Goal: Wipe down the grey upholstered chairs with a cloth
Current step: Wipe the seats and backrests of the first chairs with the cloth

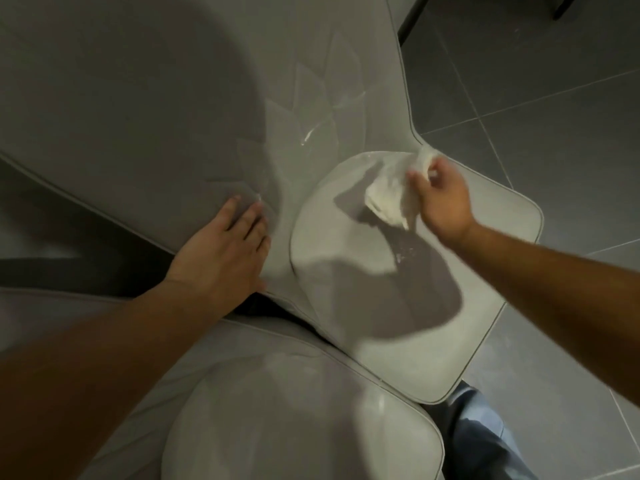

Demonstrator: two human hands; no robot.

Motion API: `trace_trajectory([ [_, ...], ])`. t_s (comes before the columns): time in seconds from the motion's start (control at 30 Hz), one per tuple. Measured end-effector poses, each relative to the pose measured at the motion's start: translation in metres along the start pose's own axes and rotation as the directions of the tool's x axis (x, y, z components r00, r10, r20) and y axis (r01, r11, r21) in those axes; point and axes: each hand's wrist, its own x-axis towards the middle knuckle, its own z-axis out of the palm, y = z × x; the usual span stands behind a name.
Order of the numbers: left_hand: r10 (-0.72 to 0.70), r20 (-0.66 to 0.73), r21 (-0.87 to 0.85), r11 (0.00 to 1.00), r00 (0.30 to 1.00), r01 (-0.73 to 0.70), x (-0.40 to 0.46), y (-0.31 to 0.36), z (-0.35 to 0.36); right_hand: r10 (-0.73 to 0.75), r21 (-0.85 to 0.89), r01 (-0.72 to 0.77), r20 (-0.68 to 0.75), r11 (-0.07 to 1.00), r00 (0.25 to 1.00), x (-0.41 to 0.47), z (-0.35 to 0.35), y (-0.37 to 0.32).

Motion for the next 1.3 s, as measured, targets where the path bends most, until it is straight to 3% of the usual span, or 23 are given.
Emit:
trace_trajectory([
  [0.1,0.000,0.014,0.018,1.000,1.000,-0.001,0.000,0.001,-0.001,-0.119,-0.429,0.121,0.032,0.895,0.992,0.038,-0.011,0.015],
  [0.17,-0.007,0.020,0.018,1.000,1.000,0.006,-0.001,0.000,-0.001,-0.148,-0.575,0.237,0.197,0.783,0.969,0.034,-0.010,0.032],
  [0.27,-0.003,0.026,-0.001,1.000,1.000,0.003,-0.001,-0.002,-0.004,-0.050,-0.673,0.313,0.379,0.670,0.924,-0.008,0.003,0.056],
  [0.33,0.011,0.035,0.008,1.000,0.999,-0.011,-0.002,-0.003,-0.004,-0.016,-0.696,0.284,0.365,0.660,0.931,-0.045,0.015,0.062],
  [0.43,0.032,0.045,0.056,0.998,0.998,-0.035,-0.002,-0.003,-0.002,-0.071,-0.563,0.347,0.453,0.750,0.889,-0.104,0.032,0.061],
  [0.47,0.040,0.047,0.065,0.997,0.998,-0.043,-0.002,-0.003,-0.002,-0.031,-0.478,0.316,0.514,0.820,0.857,-0.126,0.035,0.063],
  [0.53,0.049,0.041,0.075,0.996,0.998,-0.052,-0.003,-0.001,-0.001,0.023,-0.396,0.347,0.686,0.850,0.727,-0.169,0.033,0.067],
  [0.57,0.052,0.035,0.083,0.995,0.998,-0.055,-0.003,-0.001,0.000,0.033,-0.378,0.350,0.718,0.857,0.696,-0.184,0.029,0.069],
  [0.67,0.073,0.031,0.112,0.991,0.997,-0.076,-0.002,-0.001,0.001,-0.005,-0.258,0.201,0.602,0.945,0.799,-0.182,0.011,0.060],
  [0.77,0.076,0.031,0.127,0.989,0.997,-0.079,-0.001,0.000,-0.001,-0.060,-0.314,0.160,0.306,0.936,0.950,-0.130,-0.007,0.049],
  [0.83,0.070,0.042,0.118,0.990,0.997,-0.074,-0.002,-0.001,-0.002,-0.137,-0.414,0.167,0.101,0.895,0.985,-0.089,-0.019,0.038],
  [0.9,0.064,0.049,0.114,0.991,0.997,-0.069,-0.003,-0.001,-0.004,-0.227,-0.504,0.201,0.010,0.840,0.974,-0.049,-0.029,0.031],
  [0.97,0.056,0.043,0.103,0.993,0.997,-0.061,-0.004,-0.002,-0.007,-0.251,-0.578,0.216,0.021,0.787,0.968,-0.018,-0.032,0.032],
  [1.1,0.006,-0.014,0.011,1.000,1.000,-0.006,-0.005,-0.001,-0.013,-0.125,-0.659,0.306,0.307,0.687,0.943,-0.025,-0.012,0.058],
  [1.17,0.005,-0.017,0.016,1.000,1.000,-0.004,-0.006,0.000,-0.012,-0.095,-0.684,0.337,0.366,0.647,0.926,-0.058,0.005,0.071],
  [1.23,0.000,-0.023,0.015,1.000,1.000,0.000,-0.005,-0.001,-0.011,-0.094,-0.653,0.363,0.409,0.665,0.907,-0.096,0.023,0.067],
  [1.3,0.000,-0.026,0.018,1.000,1.000,0.001,-0.005,-0.001,-0.012,-0.193,-0.455,0.446,0.501,0.771,0.844,-0.138,0.038,0.059],
])
